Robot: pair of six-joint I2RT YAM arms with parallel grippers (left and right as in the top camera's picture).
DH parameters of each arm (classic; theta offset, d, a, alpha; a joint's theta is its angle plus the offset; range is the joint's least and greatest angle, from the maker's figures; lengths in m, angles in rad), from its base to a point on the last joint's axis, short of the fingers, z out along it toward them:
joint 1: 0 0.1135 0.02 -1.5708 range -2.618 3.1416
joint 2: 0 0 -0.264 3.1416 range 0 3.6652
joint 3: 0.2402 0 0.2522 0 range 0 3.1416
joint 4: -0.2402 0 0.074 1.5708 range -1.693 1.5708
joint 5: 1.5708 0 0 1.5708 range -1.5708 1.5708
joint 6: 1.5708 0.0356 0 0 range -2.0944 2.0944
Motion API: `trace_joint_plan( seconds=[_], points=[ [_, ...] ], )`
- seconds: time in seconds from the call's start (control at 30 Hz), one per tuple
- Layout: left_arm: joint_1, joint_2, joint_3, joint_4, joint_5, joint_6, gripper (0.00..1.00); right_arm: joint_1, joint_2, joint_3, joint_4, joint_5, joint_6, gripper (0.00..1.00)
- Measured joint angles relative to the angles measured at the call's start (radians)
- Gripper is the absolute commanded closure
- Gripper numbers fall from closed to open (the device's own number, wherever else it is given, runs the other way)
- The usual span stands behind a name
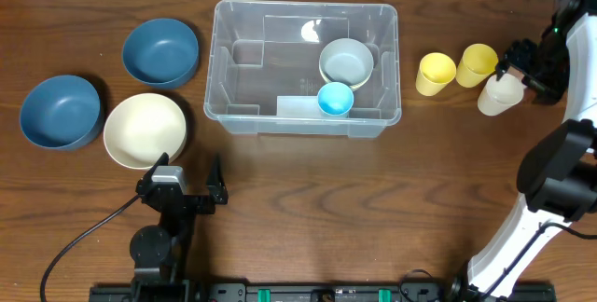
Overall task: Pack container
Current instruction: 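Grasp the cream cup rim with the right gripper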
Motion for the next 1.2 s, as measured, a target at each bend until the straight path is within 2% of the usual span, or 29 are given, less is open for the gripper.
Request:
trace_joint_plan(
  seconds=[0.1,0.43,0.53,0.7,0.8,1.2],
  points=[
    [0.0,0.0,0.0,0.0,0.0,0.0,0.02,-0.007,0.0,-0.037,0.044,-0.002,0.004,0.3],
    [0.0,0.0,0.0,0.0,0.0,0.0,0.02,-0.034,0.0,-0.196,0.19,-0.002,0.011,0.43],
    [0.0,0.0,0.0,0.0,0.0,0.0,0.02,-0.039,0.0,-0.256,0.23,-0.001,0.013,0.55],
    [0.0,0.0,0.0,0.0,0.0,0.0,0.02,-0.045,0.0,-0.302,0.248,-0.002,0.016,0.88],
    [0.0,0.0,0.0,0.0,0.0,0.0,0.02,-0.051,0.0,-0.303,0.243,-0.002,0.018,0.99],
    [0.0,0.0,0.0,0.0,0.0,0.0,0.02,-0.04,-0.002,-0.303,0.102,-0.036,0.004,0.99]
  ],
)
